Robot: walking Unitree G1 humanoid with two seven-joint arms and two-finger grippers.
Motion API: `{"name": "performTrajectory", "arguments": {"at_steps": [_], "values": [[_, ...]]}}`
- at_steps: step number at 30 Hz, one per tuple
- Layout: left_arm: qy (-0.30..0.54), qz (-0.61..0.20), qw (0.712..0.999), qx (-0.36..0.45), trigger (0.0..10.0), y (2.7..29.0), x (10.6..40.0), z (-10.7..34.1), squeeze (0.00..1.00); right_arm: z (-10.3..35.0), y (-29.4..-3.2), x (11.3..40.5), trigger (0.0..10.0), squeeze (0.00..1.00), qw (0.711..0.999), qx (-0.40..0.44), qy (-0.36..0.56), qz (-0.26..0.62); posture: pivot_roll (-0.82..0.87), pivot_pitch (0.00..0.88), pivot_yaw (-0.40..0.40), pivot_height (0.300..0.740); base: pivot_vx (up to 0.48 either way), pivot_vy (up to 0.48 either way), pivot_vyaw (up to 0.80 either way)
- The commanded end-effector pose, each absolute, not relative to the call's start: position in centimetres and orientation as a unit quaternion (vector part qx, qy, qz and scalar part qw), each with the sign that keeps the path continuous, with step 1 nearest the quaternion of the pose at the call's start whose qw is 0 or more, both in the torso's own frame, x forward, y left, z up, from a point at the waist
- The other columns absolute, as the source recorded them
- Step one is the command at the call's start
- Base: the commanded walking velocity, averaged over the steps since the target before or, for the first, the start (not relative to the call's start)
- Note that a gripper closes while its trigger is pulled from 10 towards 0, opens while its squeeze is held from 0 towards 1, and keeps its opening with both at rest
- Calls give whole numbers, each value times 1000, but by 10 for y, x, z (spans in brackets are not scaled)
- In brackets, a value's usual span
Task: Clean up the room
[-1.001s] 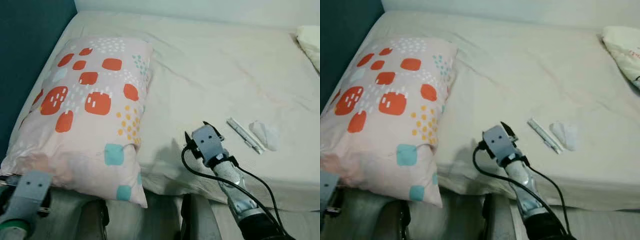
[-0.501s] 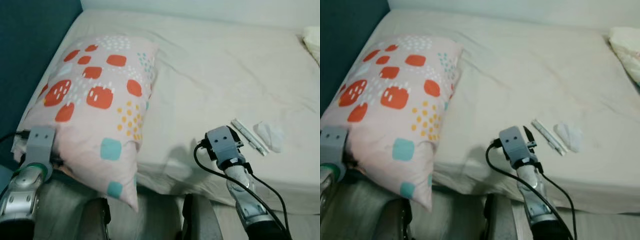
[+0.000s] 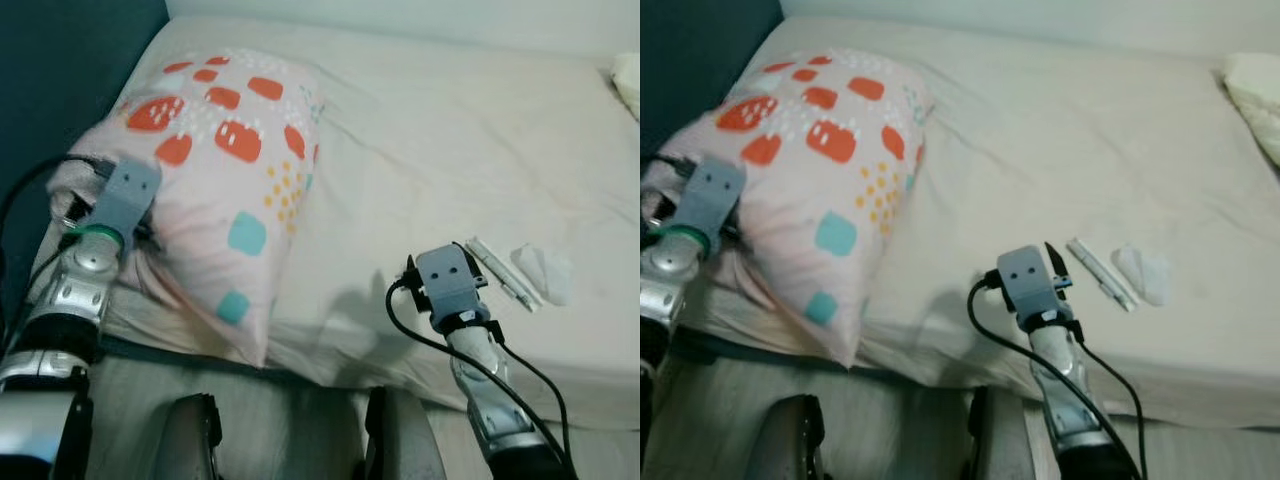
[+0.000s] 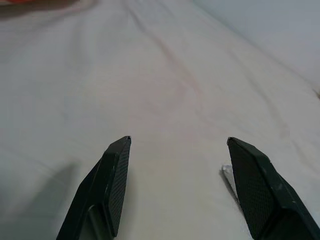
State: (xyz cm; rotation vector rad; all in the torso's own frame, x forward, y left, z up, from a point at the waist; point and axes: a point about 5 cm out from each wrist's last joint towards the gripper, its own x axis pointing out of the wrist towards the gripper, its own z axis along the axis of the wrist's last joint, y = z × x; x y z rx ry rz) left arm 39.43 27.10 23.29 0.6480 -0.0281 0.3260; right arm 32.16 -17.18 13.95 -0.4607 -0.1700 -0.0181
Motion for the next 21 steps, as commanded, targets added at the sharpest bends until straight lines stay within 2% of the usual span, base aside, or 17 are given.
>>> {"name": "performTrajectory", "arguments": {"at_steps": [1, 5, 9, 14, 16, 21], "values": [[-40, 153, 934, 320, 10000, 268, 396, 240, 0, 133, -173, 318, 10000, 0, 972, -222, -71, -8, -22, 217, 47, 565, 0, 0, 0], [-43, 129, 947, 291, 10000, 265, 397, 234, 0, 133, -173, 318, 10000, 0, 973, -220, -72, -7, -18, 219, 44, 565, 0, 0, 0], [29, 48, 973, 223, 10000, 255, 389, 181, 0, 134, -169, 317, 10000, 0, 973, -218, -74, -1, -23, 222, 51, 565, 0, 0, 0], [51, 25, 976, 212, 10000, 250, 381, 157, 0, 133, -169, 316, 10000, 0, 974, -217, -71, 0, -21, 223, 52, 565, 0, 0, 0], [68, 34, 972, 224, 10000, 253, 365, 129, 0, 130, -168, 314, 10000, 0, 974, -218, -67, 7, -13, 218, 50, 565, 0, 0, 0], [78, 5, 977, 196, 10000, 249, 352, 111, 0, 131, -169, 316, 10000, 0, 973, -219, -67, 8, -2, 214, 45, 565, 0, 0, 0]]}}
